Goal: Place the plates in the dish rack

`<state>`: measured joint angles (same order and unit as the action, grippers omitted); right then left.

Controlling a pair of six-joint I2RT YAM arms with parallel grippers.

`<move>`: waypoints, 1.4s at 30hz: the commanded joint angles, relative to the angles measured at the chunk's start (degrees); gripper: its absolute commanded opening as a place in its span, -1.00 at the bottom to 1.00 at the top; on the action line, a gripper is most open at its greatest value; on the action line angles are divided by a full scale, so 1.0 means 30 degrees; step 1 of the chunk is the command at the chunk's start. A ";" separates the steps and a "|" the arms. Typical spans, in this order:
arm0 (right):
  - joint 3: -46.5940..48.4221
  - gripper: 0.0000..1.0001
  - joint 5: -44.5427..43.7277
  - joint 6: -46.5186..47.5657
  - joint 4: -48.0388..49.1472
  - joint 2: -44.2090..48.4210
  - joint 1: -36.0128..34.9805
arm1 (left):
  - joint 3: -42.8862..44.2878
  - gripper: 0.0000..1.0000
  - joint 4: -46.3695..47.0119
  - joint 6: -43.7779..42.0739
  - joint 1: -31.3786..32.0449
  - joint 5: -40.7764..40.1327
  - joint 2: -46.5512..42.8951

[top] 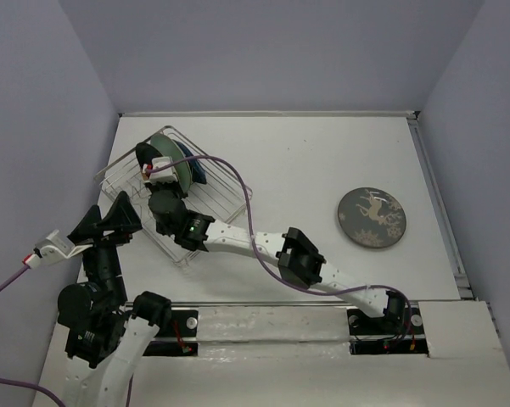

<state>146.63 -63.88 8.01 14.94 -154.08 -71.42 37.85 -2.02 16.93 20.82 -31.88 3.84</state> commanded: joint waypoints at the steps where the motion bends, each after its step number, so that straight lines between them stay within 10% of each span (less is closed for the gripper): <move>1: 0.0636 -0.86 -0.1296 0.1666 0.3516 -0.0055 0.0046 | 0.0217 0.98 0.0850 -0.0194 0.0063 -0.0097 -0.0136; 35: 0.0226 -0.86 0.0901 -0.1761 0.0469 -0.1316 -0.0686 | 0.0158 0.98 0.0849 -0.0106 0.0062 0.0109 -0.0283; 42: -0.0476 -0.19 0.2159 -0.2581 0.0440 -0.0877 -0.0862 | 0.0158 0.98 0.0850 -0.0135 0.0062 0.0138 -0.0283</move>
<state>146.19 -59.68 3.55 14.20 -157.23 -72.58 37.85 -2.04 16.95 20.91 -31.48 3.84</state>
